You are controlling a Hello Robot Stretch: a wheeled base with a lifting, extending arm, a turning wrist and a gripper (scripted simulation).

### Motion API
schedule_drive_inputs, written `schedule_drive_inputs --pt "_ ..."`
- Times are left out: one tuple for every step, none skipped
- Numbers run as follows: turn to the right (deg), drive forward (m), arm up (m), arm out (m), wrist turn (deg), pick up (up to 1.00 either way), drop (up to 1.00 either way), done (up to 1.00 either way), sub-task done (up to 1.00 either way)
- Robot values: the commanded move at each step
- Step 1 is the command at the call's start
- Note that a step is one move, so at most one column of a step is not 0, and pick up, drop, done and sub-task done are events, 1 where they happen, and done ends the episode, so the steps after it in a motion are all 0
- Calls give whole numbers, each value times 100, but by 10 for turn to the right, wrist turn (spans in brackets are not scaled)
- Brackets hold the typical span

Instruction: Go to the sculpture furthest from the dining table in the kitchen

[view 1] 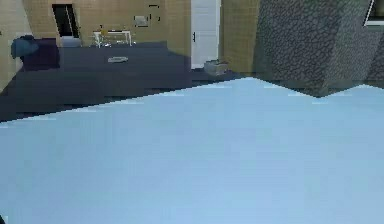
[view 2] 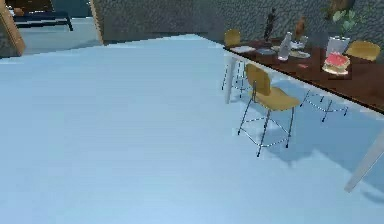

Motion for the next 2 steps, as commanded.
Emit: schedule_drive_inputs --pt "450 0 0 0 0 0 0 0 0" --pt "450 0 0 0 0 0 0 0 0"
